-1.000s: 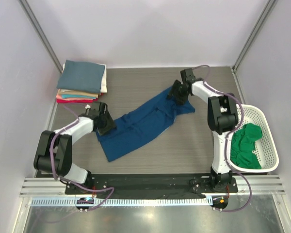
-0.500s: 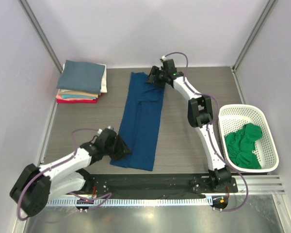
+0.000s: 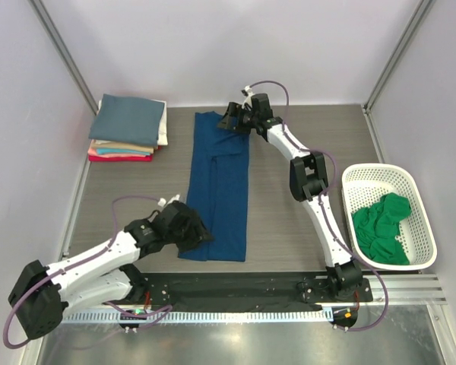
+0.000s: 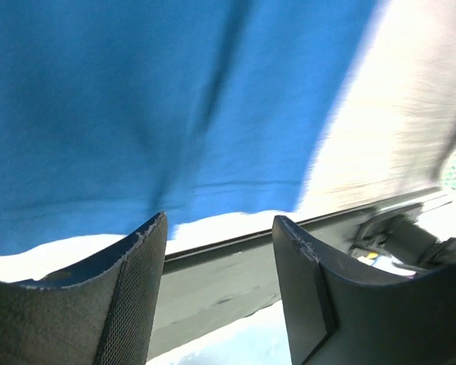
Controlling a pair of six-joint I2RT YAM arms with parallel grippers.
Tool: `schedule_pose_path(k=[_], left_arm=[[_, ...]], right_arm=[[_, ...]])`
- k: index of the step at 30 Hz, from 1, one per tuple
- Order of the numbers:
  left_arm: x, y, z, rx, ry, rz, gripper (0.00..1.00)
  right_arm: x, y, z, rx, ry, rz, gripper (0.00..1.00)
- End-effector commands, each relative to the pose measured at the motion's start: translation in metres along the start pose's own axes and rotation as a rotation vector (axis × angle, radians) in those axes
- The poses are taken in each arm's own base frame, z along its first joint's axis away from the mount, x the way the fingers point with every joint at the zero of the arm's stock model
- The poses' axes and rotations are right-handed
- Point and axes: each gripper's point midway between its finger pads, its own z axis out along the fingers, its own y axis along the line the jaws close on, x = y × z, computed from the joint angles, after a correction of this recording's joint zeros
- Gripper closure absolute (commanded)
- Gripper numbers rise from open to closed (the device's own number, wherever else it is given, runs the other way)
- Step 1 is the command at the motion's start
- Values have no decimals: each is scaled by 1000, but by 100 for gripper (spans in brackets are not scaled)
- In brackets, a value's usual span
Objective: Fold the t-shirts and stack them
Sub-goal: Fold the tshirt
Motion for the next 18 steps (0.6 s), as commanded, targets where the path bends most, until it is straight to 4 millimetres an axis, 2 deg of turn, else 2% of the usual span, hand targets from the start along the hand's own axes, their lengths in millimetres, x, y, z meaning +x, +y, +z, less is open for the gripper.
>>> schedule_pose_path(k=[1, 2, 3, 4, 5, 6, 7, 8, 9, 10, 11, 12, 13, 14, 15, 16, 17, 18], left_arm=[[-35, -14, -27, -56, -139, 138, 40], [-42, -14, -34, -78, -168, 164, 37], [-60, -15, -50, -125, -243, 210, 36], [-67, -14, -58, -143, -274, 227, 34], [-75, -14, -65, -154, -310, 238, 31], [-81, -9, -71, -181, -339, 247, 28], [-87, -3, -73, -206, -356, 242, 28], [-90, 3, -74, -223, -363, 231, 27], [-88, 10, -71, -236, -341, 226, 27], [-94, 19, -71, -262, -339, 207, 27], [-96, 23, -70, -272, -334, 193, 28], [-97, 26, -68, -268, -329, 181, 28], [-97, 33, -66, -275, -315, 154, 29], [-96, 37, -64, -270, -308, 141, 29], [-99, 35, -62, -249, -315, 131, 30], [-92, 43, -56, -247, -285, 115, 30], [-90, 44, -53, -237, -276, 105, 31], [-90, 42, -50, -216, -276, 97, 32]], right_arm=[[-38, 30, -13, -72, -75, -111, 11], [-49, 42, -22, -81, -95, -128, 10], [-61, 51, -31, -85, -114, -145, 10], [-61, 53, -36, -71, -112, -148, 9], [-93, 84, -64, -81, -177, -194, 9], [-103, 91, -75, -58, -206, -200, 9], [-104, 94, -84, -39, -207, -193, 8], [-123, 121, -113, -49, -249, -211, 9], [-132, 130, -131, -23, -275, -206, 9], [-107, 113, -132, 31, -226, -159, 9], [-100, 113, -144, 57, -218, -137, 9], [-110, 147, -183, 47, -268, -149, 9], [-65, 112, -181, 157, -197, -89, 10], [-48, 111, -194, 195, -179, -70, 10], [-38, 126, -217, 194, -186, -57, 10], [13, 103, -219, 254, -92, 0, 10], [41, 95, -227, 295, -38, 32, 11], [54, 102, -244, 301, -37, 42, 12]])
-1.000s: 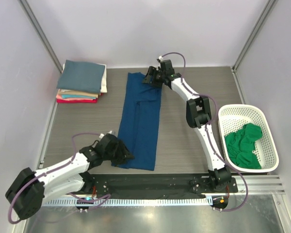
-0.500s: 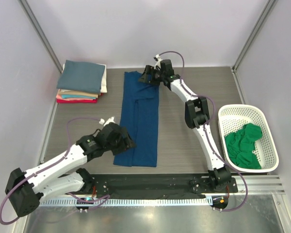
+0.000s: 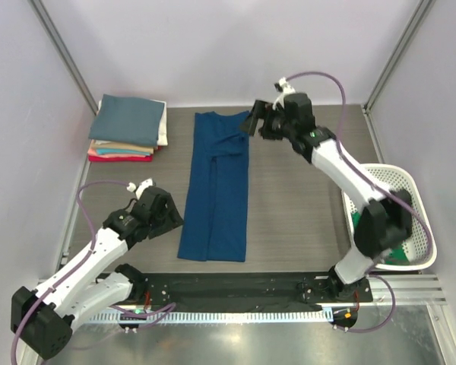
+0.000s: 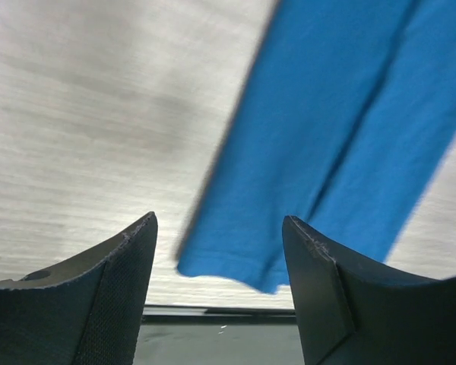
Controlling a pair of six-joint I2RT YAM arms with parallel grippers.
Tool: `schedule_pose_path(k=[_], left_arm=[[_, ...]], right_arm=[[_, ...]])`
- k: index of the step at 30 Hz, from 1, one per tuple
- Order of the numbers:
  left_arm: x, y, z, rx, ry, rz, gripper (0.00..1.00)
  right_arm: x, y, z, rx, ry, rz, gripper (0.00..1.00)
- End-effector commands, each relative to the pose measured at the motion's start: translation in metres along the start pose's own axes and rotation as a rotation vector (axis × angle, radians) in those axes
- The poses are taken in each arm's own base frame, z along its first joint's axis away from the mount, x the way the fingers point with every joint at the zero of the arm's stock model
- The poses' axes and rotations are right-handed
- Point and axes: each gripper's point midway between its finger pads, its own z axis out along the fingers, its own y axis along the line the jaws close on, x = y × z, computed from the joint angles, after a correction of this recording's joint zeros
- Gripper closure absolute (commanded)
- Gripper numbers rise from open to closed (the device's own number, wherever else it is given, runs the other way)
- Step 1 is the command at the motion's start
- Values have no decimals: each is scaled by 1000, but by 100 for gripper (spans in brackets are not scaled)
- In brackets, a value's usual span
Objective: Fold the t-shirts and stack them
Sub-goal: Fold the tshirt
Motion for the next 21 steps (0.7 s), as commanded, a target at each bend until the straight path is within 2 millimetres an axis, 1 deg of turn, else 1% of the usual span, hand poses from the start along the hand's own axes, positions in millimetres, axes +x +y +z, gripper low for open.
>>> schedule_pose_path(k=[1, 2, 3, 4, 5, 6, 7, 8, 9, 10, 11, 12, 13, 14, 15, 16, 17, 18, 19, 20, 21], left_arm=[[13, 0, 6, 49, 45, -3, 33], [24, 4, 12, 48, 77, -17, 35], [27, 2, 15, 59, 84, -24, 35], [31, 3, 17, 61, 95, -35, 35], [40, 8, 21, 55, 120, -42, 36], [42, 7, 23, 62, 123, -62, 36], [45, 8, 24, 66, 125, -73, 36], [55, 16, 29, 55, 146, -80, 36], [57, 16, 31, 62, 146, -98, 37], [61, 18, 32, 64, 154, -102, 37], [64, 18, 32, 75, 157, -108, 37], [71, 23, 34, 67, 173, -112, 37], [74, 25, 35, 65, 179, -124, 38], [75, 25, 35, 74, 177, -133, 39], [78, 27, 36, 78, 183, -139, 39], [85, 31, 39, 71, 199, -147, 40], [87, 33, 39, 68, 203, -147, 41], [88, 34, 40, 66, 202, -148, 41], [95, 32, 38, 79, 232, -146, 42], [96, 32, 38, 77, 236, -152, 43], [98, 32, 38, 80, 243, -151, 45]], right_arm=[[128, -37, -30, 194, 226, 121, 14], [149, -37, -40, 202, 261, 140, 15], [167, -34, -50, 205, 286, 152, 16], [201, -33, -69, 217, 332, 198, 18], [215, -30, -78, 221, 340, 205, 18], [246, -39, -91, 253, 386, 226, 20], [256, -24, -101, 211, 392, 220, 21], [265, -20, -105, 211, 398, 260, 21], [274, -18, -111, 211, 406, 268, 22], [289, -19, -117, 218, 428, 269, 22], [297, -8, -122, 194, 435, 283, 23], [301, -5, -124, 192, 430, 282, 24], [311, -5, -127, 194, 443, 287, 25], [319, 5, -129, 166, 454, 274, 25], [323, 8, -129, 168, 452, 291, 25], [332, 7, -131, 172, 468, 292, 25], [343, 11, -131, 165, 490, 279, 25], [348, 13, -131, 168, 499, 288, 27], [354, 14, -132, 169, 511, 282, 27], [359, 16, -132, 165, 522, 280, 28], [368, 18, -134, 168, 547, 267, 32]])
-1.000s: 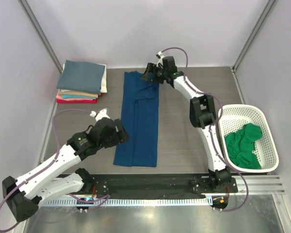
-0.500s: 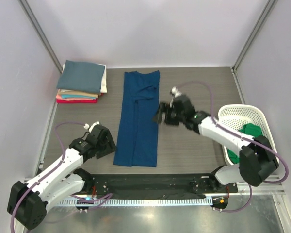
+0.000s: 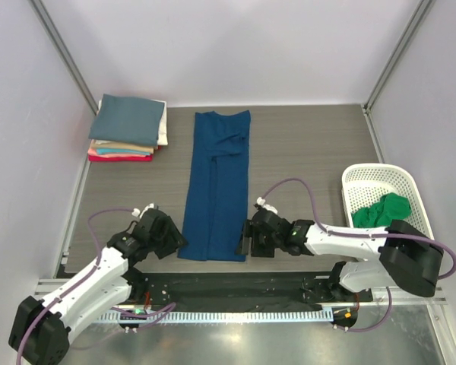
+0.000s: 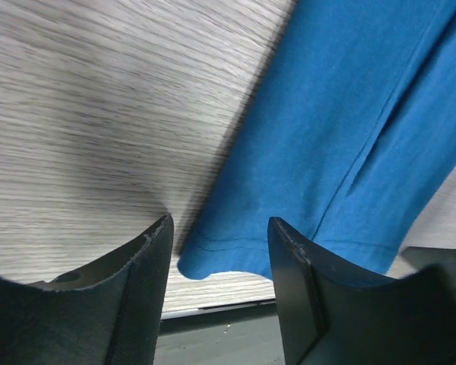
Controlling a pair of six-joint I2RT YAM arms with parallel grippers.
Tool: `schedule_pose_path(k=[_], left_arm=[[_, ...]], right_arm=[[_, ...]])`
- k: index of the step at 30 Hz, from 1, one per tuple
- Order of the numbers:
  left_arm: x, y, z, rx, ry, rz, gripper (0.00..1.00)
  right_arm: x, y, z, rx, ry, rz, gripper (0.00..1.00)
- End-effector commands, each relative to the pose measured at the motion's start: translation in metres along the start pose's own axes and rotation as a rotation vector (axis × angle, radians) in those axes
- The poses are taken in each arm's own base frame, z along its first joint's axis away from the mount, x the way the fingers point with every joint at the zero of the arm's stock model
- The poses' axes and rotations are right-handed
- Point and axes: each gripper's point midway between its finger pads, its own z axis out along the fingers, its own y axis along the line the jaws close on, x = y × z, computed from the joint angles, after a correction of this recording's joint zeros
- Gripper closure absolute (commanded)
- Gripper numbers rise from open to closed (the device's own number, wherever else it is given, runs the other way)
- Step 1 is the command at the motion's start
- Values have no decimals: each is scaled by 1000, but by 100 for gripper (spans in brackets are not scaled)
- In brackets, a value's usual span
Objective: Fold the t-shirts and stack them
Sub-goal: Fold the tshirt
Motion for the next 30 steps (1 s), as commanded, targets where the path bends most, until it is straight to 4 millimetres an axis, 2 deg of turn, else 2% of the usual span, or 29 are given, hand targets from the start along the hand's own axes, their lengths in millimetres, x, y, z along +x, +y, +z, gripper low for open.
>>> schedule_pose_path(k=[1, 4, 8, 10, 11, 12, 13, 14, 16, 17, 19, 21, 22, 24, 27, 28, 30], left_arm=[[17, 7, 3, -5, 63, -16, 46], [22, 8, 3, 2, 76, -28, 50], [30, 9, 4, 13, 92, -47, 53], [34, 10, 4, 12, 102, -44, 55], [37, 12, 5, 10, 108, -45, 56], [39, 11, 4, 14, 112, -48, 59], [39, 10, 4, 21, 110, -49, 67], [40, 9, 4, 25, 108, -52, 72], [41, 7, 3, 35, 99, -51, 83], [40, 5, 2, 46, 94, -50, 88], [39, 0, 0, 63, 91, -51, 99], [40, -5, -3, 80, 91, -45, 100], [39, -9, -5, 89, 90, -52, 100], [43, -15, -8, 107, 101, -43, 100], [51, -28, -16, 140, 119, -36, 100], [46, -35, -20, 152, 83, -34, 100], [52, -43, -26, 164, 86, -2, 100]], right_arm=[[4, 1, 12, 20, -41, 52, 34], [11, -1, 13, 24, -44, 56, 44], [12, -8, 16, 38, -52, 58, 50], [12, -9, 18, 42, -53, 56, 58], [12, -9, 18, 41, -54, 53, 67], [11, -10, 19, 44, -57, 51, 71], [12, -12, 18, 47, -56, 47, 74], [11, -14, 18, 53, -63, 31, 82], [10, -18, 15, 69, -68, 22, 89], [8, -18, 12, 63, -78, 17, 98], [7, -23, 6, 76, -84, 16, 99], [0, -23, -5, 72, -123, 13, 99], [2, -30, -10, 101, -117, 13, 99], [1, -30, -22, 83, -135, 21, 99], [8, -34, -36, 65, -118, 27, 99], [13, -39, -40, 79, -103, 24, 99], [13, -39, -50, 64, -113, 25, 99]])
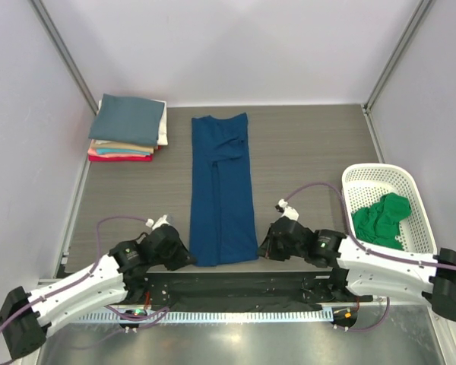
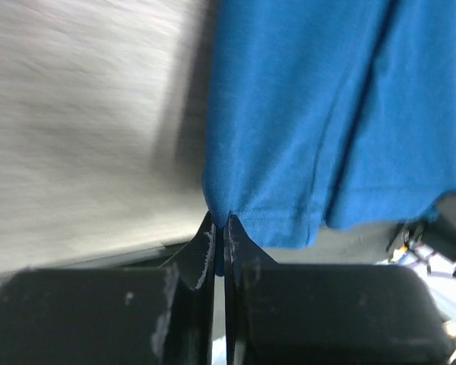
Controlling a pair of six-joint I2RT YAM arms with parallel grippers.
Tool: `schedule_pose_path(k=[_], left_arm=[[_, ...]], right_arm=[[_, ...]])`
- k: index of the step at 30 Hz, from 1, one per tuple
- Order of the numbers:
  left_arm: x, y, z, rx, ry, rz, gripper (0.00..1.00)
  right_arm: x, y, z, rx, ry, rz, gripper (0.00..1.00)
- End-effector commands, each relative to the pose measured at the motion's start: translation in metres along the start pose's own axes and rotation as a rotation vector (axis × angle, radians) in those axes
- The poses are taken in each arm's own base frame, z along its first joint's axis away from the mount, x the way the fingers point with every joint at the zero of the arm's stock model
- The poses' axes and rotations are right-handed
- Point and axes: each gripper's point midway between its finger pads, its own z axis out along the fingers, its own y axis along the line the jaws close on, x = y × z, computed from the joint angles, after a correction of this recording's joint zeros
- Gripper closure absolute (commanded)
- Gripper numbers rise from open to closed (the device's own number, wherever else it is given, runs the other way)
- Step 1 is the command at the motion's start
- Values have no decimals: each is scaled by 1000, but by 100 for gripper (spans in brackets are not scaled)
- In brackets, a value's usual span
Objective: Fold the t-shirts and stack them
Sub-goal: Fold the tshirt
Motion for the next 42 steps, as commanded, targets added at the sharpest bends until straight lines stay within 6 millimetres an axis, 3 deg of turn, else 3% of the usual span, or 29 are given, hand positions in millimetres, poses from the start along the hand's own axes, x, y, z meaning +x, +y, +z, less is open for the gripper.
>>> schedule_pose_path(k=[1, 3, 4, 5, 7, 8, 9, 10, 11, 12, 13, 14, 15, 16, 17, 19, 20, 21, 23, 24, 29, 34, 35, 37, 42], left_arm=[[-7, -25, -14, 23, -58, 8, 100], [-19, -45, -25, 40, -106, 51, 100], [-23, -42, -26, -2, -119, 78, 100], [-40, -57, -36, 5, -191, 112, 100], [-52, -57, -38, -77, -232, 169, 100], [-65, -63, -43, -99, -285, 190, 100], [-77, -82, -54, -83, -314, 233, 100], [-86, -84, -53, -125, -326, 247, 100], [-93, -91, -56, -133, -341, 266, 100], [-106, -109, -65, -109, -368, 298, 100], [-117, -110, -61, -140, -378, 302, 100], [-125, -113, -62, -145, -388, 311, 100], [-135, -126, -66, -124, -392, 311, 100], [-152, -124, -67, -139, -409, 318, 100], [-160, -126, -61, -151, -398, 320, 100], [-177, -139, -59, -113, -400, 337, 100], [-190, -135, -51, -144, -395, 329, 100], [-197, -137, -48, -145, -399, 332, 100], [-214, -143, -43, -151, -398, 348, 100], [-218, -144, -30, -161, -374, 351, 100], [-252, -153, -6, -152, -355, 320, 100], [-281, -148, 18, -178, -329, 295, 100], [-284, -147, 20, -177, -323, 293, 100], [-295, -149, 23, -165, -320, 281, 100], [-307, -142, 43, -185, -288, 263, 99]], right_arm=[[3, -27, -13, 85, -10, -9, 99], [-5, -21, -19, 70, -44, -10, 99], [-13, -20, -22, 79, -75, -34, 99], [-26, -5, -28, 58, -106, -49, 99], [-44, -1, -29, 95, -134, -110, 99], [-64, 16, -37, 78, -180, -126, 99], [-73, 20, -39, 85, -195, -142, 99], [-89, 14, -34, 129, -210, -127, 99], [-103, 25, -39, 109, -219, -163, 99], [-115, 24, -38, 120, -227, -159, 99], [-125, 20, -33, 147, -221, -170, 99], [-150, 21, -38, 161, -261, -183, 99], [-160, 22, -37, 168, -263, -196, 99], [-170, 23, -37, 172, -269, -204, 99], [-192, 24, -34, 192, -283, -193, 99], [-210, 24, -29, 206, -278, -224, 99], [-224, 32, -31, 193, -298, -232, 99], [-233, 25, -21, 216, -279, -234, 99], [-249, 33, -18, 203, -289, -246, 99], [-255, 26, -6, 224, -272, -238, 99], [-289, 25, 14, 220, -270, -243, 99], [-318, 13, 38, 232, -261, -230, 99], [-320, 22, 41, 185, -247, -241, 99], [-327, 21, 48, 180, -248, -244, 99], [-342, 17, 70, 163, -226, -223, 99]])
